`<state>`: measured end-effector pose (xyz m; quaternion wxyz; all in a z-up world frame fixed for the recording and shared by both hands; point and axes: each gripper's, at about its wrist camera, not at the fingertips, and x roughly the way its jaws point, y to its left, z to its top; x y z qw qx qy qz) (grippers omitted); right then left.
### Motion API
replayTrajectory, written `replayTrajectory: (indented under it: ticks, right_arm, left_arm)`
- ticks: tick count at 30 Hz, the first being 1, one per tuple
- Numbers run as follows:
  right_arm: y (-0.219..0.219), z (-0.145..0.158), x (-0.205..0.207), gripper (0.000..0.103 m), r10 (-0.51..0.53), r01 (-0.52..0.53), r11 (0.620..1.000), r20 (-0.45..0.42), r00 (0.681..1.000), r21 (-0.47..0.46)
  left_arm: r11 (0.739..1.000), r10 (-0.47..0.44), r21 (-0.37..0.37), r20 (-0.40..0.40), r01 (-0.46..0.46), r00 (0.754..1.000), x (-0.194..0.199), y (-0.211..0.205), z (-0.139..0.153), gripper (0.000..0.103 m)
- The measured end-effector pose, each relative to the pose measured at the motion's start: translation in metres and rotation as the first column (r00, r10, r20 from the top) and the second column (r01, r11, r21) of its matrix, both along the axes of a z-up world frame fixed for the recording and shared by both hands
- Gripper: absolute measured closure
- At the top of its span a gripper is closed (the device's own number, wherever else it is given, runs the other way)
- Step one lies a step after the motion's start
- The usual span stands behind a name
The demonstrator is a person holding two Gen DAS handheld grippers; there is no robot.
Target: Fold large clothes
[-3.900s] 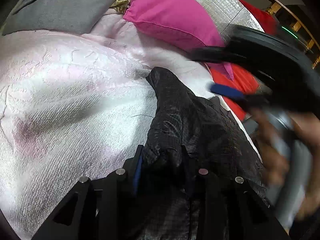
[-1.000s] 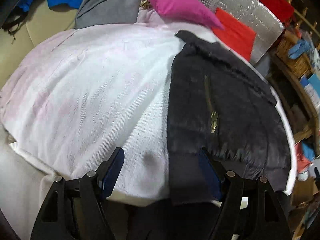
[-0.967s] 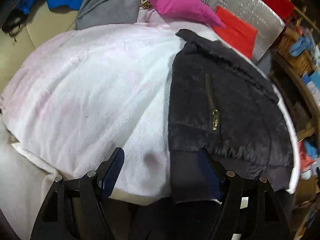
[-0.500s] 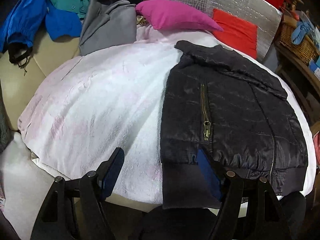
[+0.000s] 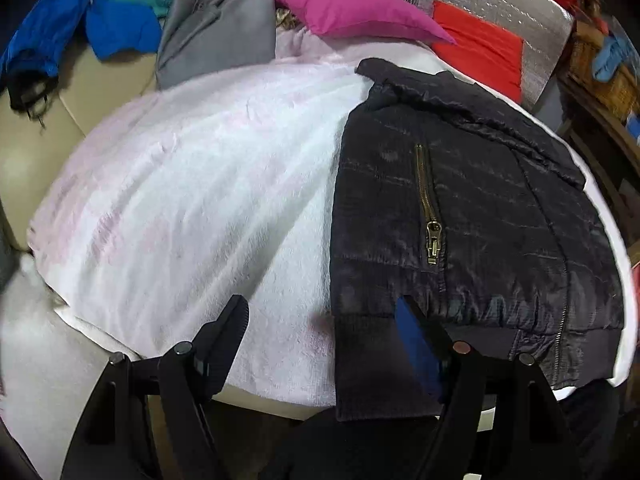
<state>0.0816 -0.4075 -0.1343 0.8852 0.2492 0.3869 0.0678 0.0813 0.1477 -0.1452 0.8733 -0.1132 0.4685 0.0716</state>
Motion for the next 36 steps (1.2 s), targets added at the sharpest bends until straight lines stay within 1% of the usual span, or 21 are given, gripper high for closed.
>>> replayTrajectory:
  ticks: [2,4,5,7,11,15,18,20,22,23,24,29,31,32,36]
  right_arm:
    - [-0.002,-0.003,0.004,0.023,-0.005,0.005,1.000,-0.016,1.000,0.001]
    - [-0.002,-0.006,0.009,0.023,-0.002,0.002,1.000,-0.022,1.000,-0.004]
    - [-0.002,-0.008,0.012,0.023,-0.003,0.003,1.000,-0.029,1.000,-0.005]
    - [-0.003,-0.012,0.018,0.023,-0.002,0.002,1.000,-0.041,0.999,0.001]
    - [-0.003,-0.021,0.035,0.023,0.017,-0.015,1.000,-0.073,0.997,0.022]
    - [0.006,-0.033,0.046,0.023,0.064,-0.059,0.997,-0.097,0.993,0.055]
    - [0.013,-0.038,0.049,0.023,0.089,-0.084,0.995,-0.104,0.991,0.057]
    - [0.015,-0.039,0.049,0.028,0.088,-0.083,0.995,-0.106,0.990,0.055]
    - [0.017,-0.040,0.052,0.049,0.081,-0.076,0.996,-0.115,0.990,0.043]
    - [0.017,-0.042,0.054,0.052,0.079,-0.075,0.996,-0.131,0.988,0.037]
    - [0.018,-0.044,0.056,0.054,0.079,-0.076,0.997,-0.143,0.987,0.031]
    - [0.023,-0.043,0.058,0.054,0.078,-0.078,0.997,-0.149,0.986,0.006]
    - [0.025,-0.043,0.059,0.054,0.081,-0.081,0.997,-0.150,0.985,0.002]
    - [0.025,-0.043,0.059,0.055,0.081,-0.083,0.997,-0.150,0.985,-0.003]
    - [0.030,-0.041,0.060,0.066,0.085,-0.092,0.995,-0.159,0.984,-0.037]
  left_arm:
    - [0.996,-0.007,-0.089,-0.004,0.007,1.000,-0.001,0.008,-0.005,0.027]
    - [0.990,-0.021,-0.143,-0.020,0.018,1.000,0.000,0.011,-0.010,0.027]
    - [0.986,-0.035,-0.165,-0.023,0.031,0.999,0.001,0.011,-0.011,0.027]
    - [0.982,-0.051,-0.182,-0.018,0.047,0.999,0.002,0.008,-0.011,0.027]
    - [0.983,-0.079,-0.170,-0.018,0.075,0.997,0.006,-0.001,-0.012,0.027]
    - [0.983,-0.090,-0.164,-0.047,0.081,0.995,0.012,-0.005,-0.018,0.027]
    - [0.987,-0.083,-0.146,-0.072,0.072,0.994,0.017,-0.006,-0.022,0.027]
    - [0.988,-0.075,-0.142,-0.078,0.064,0.994,0.018,-0.005,-0.022,0.027]
    - [0.990,-0.071,-0.128,-0.077,0.061,0.995,0.020,-0.005,-0.022,0.027]
    - [0.991,-0.068,-0.118,-0.079,0.058,0.995,0.021,-0.006,-0.022,0.027]
    - [0.993,-0.064,-0.102,-0.084,0.056,0.994,0.023,-0.007,-0.022,0.027]
    - [0.997,-0.071,-0.049,-0.097,0.066,0.993,0.032,-0.012,-0.024,0.027]
    - [0.997,-0.072,-0.039,-0.102,0.069,0.992,0.035,-0.013,-0.025,0.027]
    - [0.997,-0.073,-0.037,-0.104,0.070,0.992,0.037,-0.014,-0.025,0.027]
    - [0.997,-0.072,-0.030,-0.106,0.069,0.992,0.040,-0.017,-0.026,0.027]
